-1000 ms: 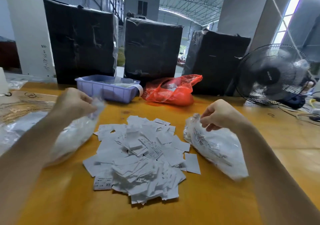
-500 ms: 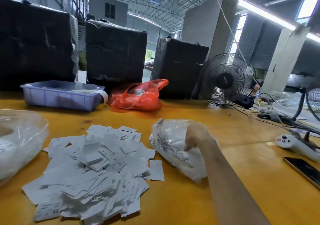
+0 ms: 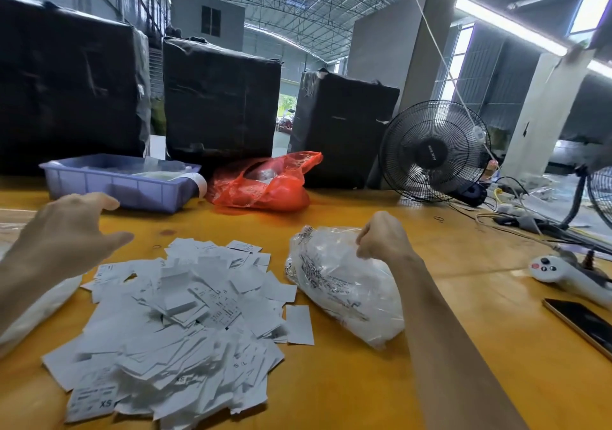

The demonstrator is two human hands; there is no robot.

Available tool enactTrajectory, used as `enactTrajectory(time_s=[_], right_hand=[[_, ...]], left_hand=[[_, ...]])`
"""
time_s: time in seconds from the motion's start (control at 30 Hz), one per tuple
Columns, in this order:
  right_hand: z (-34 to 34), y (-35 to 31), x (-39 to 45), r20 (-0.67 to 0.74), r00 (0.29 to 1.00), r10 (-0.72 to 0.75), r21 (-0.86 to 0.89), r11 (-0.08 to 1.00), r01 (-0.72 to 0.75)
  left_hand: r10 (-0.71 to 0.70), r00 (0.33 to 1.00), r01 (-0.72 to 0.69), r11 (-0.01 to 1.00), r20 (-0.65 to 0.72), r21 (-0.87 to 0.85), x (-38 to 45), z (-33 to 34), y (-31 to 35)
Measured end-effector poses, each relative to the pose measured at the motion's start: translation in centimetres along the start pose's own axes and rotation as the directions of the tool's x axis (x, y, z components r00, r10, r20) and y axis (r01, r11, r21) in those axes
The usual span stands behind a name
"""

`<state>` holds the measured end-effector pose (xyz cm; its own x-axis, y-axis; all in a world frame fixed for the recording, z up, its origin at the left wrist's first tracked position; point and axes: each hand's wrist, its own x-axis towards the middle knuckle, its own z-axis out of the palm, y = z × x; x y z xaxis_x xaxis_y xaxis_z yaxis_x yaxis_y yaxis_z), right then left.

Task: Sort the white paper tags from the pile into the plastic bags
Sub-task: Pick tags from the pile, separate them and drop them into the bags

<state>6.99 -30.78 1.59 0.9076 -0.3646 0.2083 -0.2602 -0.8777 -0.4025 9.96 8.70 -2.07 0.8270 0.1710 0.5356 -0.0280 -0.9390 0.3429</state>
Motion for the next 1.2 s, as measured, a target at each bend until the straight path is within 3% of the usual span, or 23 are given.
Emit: enactTrajectory(time_s=[0.27, 0.4, 0.47, 0.53, 0.63, 0.7, 0.77, 0.93, 1.1, 1.2], right_hand=[[-0.7, 0.4, -0.7, 0.144, 0.989, 0.036, -0.033, 0.999, -0.031], [-2.2, -0.9, -1.0, 0.183, 0.981, -0.064, 0.262, 0.965, 0.015], [-3.1, -2.2, -1.6, 0.225, 0.957, -0.182, 0.451, 0.89, 0.063], [-3.4, -3.7, -2.7, 0.318, 0.89, -0.328, 0.643, 0.764, 0.052], [-2.4, -6.2, -4.2, 0.42, 0.763, -0.491, 0.769, 0.639, -0.012], [-1.1, -7.9, -5.2, 0.48, 0.688, -0.544, 0.783, 0.619, -0.057], [0.1, -9.1, -6.0, 0.506, 0.646, -0.571, 0.787, 0.612, -0.075], [2.1, -10.2, -6.9, 0.48, 0.674, -0.562, 0.787, 0.615, -0.048], [2.0, -10.1, -6.6, 0.505, 0.654, -0.563, 0.801, 0.588, -0.113], [2.0, -10.1, -6.6, 0.499, 0.679, -0.538, 0.788, 0.607, -0.097]], left_hand=[[0.133, 0.991, -0.126, 0.979, 0.03, -0.159, -3.1, -1.5, 4.9], [0.173, 0.982, -0.148, 0.951, 0.07, -0.27, -3.6, -1.9, 6.1], [0.211, 0.974, -0.168, 0.913, 0.078, -0.372, -4.0, -2.2, 6.9], [0.238, 0.965, -0.152, 0.848, 0.109, -0.507, -4.6, -2.9, 8.1], [0.271, 0.902, 0.121, 0.588, 0.336, -0.8, -5.6, -3.8, 10.0], [0.358, 0.764, 0.381, 0.421, 0.537, -0.823, -6.1, -4.1, 10.7], [0.433, 0.65, 0.512, 0.358, 0.625, -0.781, -6.2, -4.0, 10.8], [0.304, 0.645, 0.581, 0.4, 0.701, -0.709, -6.1, -3.7, 10.4], [0.2, 0.695, 0.556, 0.46, 0.691, -0.692, -5.9, -3.4, 9.7], [0.201, 0.685, 0.533, 0.518, 0.7, -0.669, -5.7, -3.5, 9.1]])
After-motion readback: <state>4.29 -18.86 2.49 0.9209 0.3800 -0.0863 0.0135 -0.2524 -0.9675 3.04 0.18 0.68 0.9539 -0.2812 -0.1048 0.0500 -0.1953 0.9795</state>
